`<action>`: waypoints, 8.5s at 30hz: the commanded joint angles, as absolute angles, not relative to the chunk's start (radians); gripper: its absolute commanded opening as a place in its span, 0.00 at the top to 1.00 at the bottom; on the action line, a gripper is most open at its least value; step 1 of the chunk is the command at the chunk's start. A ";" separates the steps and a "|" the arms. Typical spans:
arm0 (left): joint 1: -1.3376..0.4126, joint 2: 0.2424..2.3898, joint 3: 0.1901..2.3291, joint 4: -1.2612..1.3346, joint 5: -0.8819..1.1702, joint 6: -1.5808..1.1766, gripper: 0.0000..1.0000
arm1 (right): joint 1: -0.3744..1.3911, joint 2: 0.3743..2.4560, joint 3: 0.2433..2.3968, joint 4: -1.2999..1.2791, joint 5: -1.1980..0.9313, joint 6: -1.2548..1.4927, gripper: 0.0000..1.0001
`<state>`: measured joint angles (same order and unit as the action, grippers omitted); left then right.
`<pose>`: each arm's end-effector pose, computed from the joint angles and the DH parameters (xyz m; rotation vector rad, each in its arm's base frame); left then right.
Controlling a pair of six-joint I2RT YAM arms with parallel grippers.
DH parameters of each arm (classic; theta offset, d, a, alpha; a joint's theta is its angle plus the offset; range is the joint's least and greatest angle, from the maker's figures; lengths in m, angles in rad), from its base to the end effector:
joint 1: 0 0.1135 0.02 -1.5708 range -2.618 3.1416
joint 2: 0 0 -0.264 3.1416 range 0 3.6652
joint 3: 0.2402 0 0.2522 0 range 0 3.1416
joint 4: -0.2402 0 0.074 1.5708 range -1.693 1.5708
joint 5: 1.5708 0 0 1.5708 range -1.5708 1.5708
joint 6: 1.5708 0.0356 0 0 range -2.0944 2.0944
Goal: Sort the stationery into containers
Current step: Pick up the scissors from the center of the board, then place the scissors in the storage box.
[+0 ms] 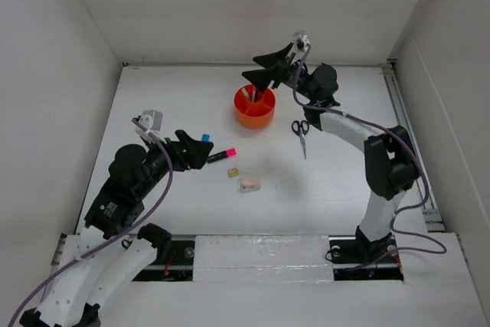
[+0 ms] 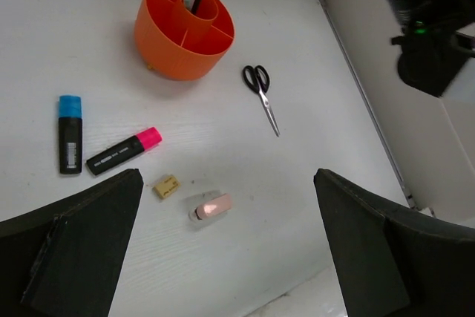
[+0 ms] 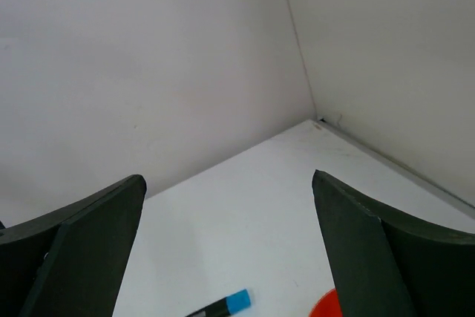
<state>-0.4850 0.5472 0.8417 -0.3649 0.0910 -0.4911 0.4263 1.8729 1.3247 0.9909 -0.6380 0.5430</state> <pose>0.1053 -0.0591 0.3717 0.0671 1.7042 -0.8132 0.3842 0.1978 0.3330 -0.5377 1.1950 1.1950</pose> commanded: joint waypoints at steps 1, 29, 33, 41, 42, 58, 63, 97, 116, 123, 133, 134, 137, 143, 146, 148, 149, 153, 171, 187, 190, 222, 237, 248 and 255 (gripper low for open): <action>-0.489 0.572 0.838 -0.365 -0.007 -0.520 0.00 | 0.475 1.699 1.318 0.683 -0.465 0.473 0.00; -0.480 0.789 0.879 -0.442 -0.135 -0.580 0.00 | 0.353 1.227 0.859 -0.118 0.045 0.674 0.16; -0.480 0.778 0.870 -0.431 -0.104 -0.580 0.00 | 0.299 1.422 0.972 -0.162 0.051 0.641 0.20; -0.480 0.769 0.870 -0.422 -0.063 -0.561 0.00 | 0.242 1.775 1.294 -0.348 0.132 0.577 0.37; -0.480 0.769 0.870 -0.422 -0.063 -0.552 0.00 | 0.242 1.787 1.295 -0.348 0.132 0.577 0.37; -0.480 0.750 0.870 -0.413 -0.021 -0.534 0.00 | 0.202 1.971 1.407 -0.413 0.100 0.477 0.44; -0.480 0.741 0.870 -0.413 -0.021 -0.534 0.00 | 0.212 1.983 1.420 -0.422 0.089 0.456 0.48; -0.509 0.733 0.879 -0.383 0.063 -0.525 0.00 | 0.281 1.978 1.430 -0.576 0.143 0.377 1.00; -0.509 0.881 0.785 0.060 0.489 -0.620 0.00 | 0.788 1.427 1.232 -0.370 0.337 0.664 1.00; -0.509 0.858 0.755 0.042 0.465 -0.597 0.00 | 0.905 1.451 1.341 -0.376 0.331 0.664 1.00; -0.509 0.816 0.727 0.032 0.405 -0.597 0.09 | 0.968 1.416 1.367 -0.319 0.213 0.652 1.00; -0.509 0.807 0.727 0.032 0.396 -0.597 0.14 | 0.968 1.416 1.376 -0.319 0.213 0.643 1.00; -0.509 0.807 0.727 0.032 0.396 -0.597 0.27 | 0.968 1.407 1.367 -0.310 0.204 0.643 1.00; -0.509 0.788 0.709 0.043 0.405 -0.597 0.44 | 0.977 1.373 1.358 -0.299 0.160 0.643 1.00; -0.509 0.788 0.709 0.043 0.414 -0.597 0.52 | 0.989 1.364 1.358 -0.287 0.149 0.643 1.00; -0.509 0.788 0.709 0.052 0.423 -0.597 0.52 | 0.989 1.364 1.358 -0.276 0.138 0.643 1.00; -0.509 0.788 0.709 0.052 0.423 -0.597 0.53 | 0.999 1.364 1.358 -0.276 0.127 0.643 1.00; -0.509 0.798 0.699 0.063 0.433 -0.597 0.68 | 1.009 1.364 1.368 -0.276 0.127 0.643 1.00; -0.509 0.900 0.774 0.123 0.226 -0.603 1.00 | 1.009 1.249 1.303 -0.296 0.308 0.597 0.05; -0.325 1.504 1.403 0.307 0.209 -0.140 1.00 | 0.945 0.809 1.131 -0.514 0.355 0.568 0.02; -0.200 1.653 1.477 0.490 0.447 -0.191 1.00 | 0.945 0.750 1.108 -0.538 0.333 0.568 0.02; -0.206 2.227 1.704 1.175 0.821 -0.598 1.00 | 0.954 0.718 1.118 -0.643 0.310 0.557 0.02; -0.252 2.293 1.703 1.160 0.788 -0.566 1.00 | 0.954 0.681 1.082 -0.652 0.310 0.557 0.03; -0.252 2.293 1.562 1.210 0.799 -0.557 1.00 | 0.954 0.652 1.072 -0.652 0.310 0.557 0.03; -0.252 2.275 1.511 1.210 0.808 -0.557 0.89 | 0.954 0.643 1.072 -0.661 0.319 0.557 0.03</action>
<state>-0.2474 2.3257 1.5440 1.1294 0.7769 -0.5644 0.9501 0.6540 1.0679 -0.6743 0.3168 0.5716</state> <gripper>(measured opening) 0.106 0.972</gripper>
